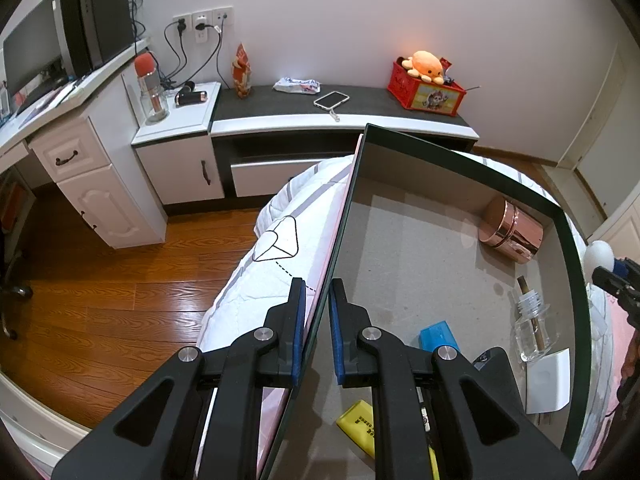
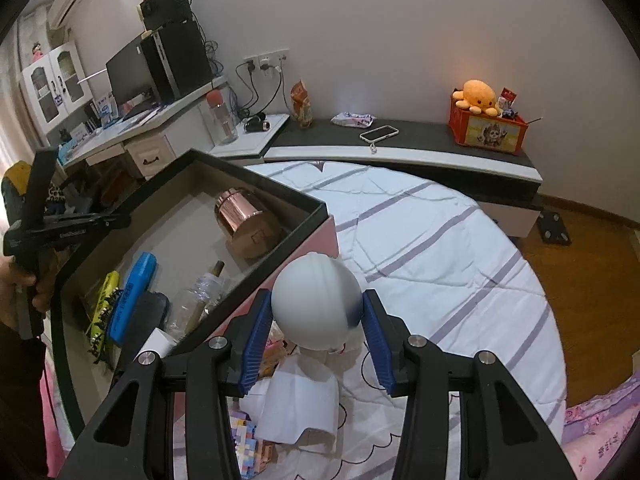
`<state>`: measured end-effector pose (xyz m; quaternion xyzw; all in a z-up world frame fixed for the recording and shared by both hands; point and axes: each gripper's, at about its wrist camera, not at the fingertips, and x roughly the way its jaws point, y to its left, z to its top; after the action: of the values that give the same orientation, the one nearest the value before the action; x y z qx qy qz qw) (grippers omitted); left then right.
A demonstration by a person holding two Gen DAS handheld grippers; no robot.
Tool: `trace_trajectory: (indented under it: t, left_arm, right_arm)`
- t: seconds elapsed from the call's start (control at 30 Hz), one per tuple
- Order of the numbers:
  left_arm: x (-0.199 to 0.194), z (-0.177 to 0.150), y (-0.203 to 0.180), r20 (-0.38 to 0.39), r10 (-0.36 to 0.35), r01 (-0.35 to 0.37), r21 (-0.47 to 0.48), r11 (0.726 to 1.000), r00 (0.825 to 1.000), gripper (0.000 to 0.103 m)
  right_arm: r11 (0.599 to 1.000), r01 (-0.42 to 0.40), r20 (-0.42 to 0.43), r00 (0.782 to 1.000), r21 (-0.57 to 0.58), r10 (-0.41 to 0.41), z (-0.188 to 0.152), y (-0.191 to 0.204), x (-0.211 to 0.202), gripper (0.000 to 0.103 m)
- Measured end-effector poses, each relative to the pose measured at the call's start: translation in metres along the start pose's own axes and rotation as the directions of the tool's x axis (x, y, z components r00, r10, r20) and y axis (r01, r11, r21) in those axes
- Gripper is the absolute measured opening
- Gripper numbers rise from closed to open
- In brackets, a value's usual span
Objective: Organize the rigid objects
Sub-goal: 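Carry the white doll into the pink box and open the right gripper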
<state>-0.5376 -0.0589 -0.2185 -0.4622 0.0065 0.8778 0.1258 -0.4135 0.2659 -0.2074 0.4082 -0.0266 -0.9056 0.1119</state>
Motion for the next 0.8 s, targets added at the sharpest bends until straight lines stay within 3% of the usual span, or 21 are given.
trace_trajectory:
  t: [0.13,0.3,0.4,0.53,0.8]
  left_arm:
    - [0.000,0.000,0.000,0.000,0.000,0.000,0.000,1.000,1.000,0.011]
    - [0.000,0.000,-0.001,0.000,0.003,-0.003,0.004,1.000,1.000,0.011]
    - [0.000,0.000,-0.001,0.000,0.000,0.000,0.003,1.000,1.000,0.011]
    - [0.000,0.000,-0.001,-0.001,0.000,0.000,0.004,1.000,1.000,0.011]
    - [0.000,-0.001,0.000,-0.010,0.003,-0.003,0.004,1.000,1.000,0.012]
  right_arm:
    - [1.000,0.009,0.013,1.000,-0.011,-0.009,0.003,0.003,-0.008,0.046]
    - [1.000,0.016,0.106,0.994,-0.017,-0.014,0.017,0.010,-0.035,0.046]
    - [0.999,-0.017,0.138,0.990,-0.040,0.023,0.027,0.023,-0.045,0.046]
    - [0.989,-0.108,0.117,0.986,-0.098,0.119,0.036,0.051,-0.037,0.046]
    - [0.967,-0.208,0.022,0.977,-0.147,0.213,0.035,0.094,0.010,0.046]
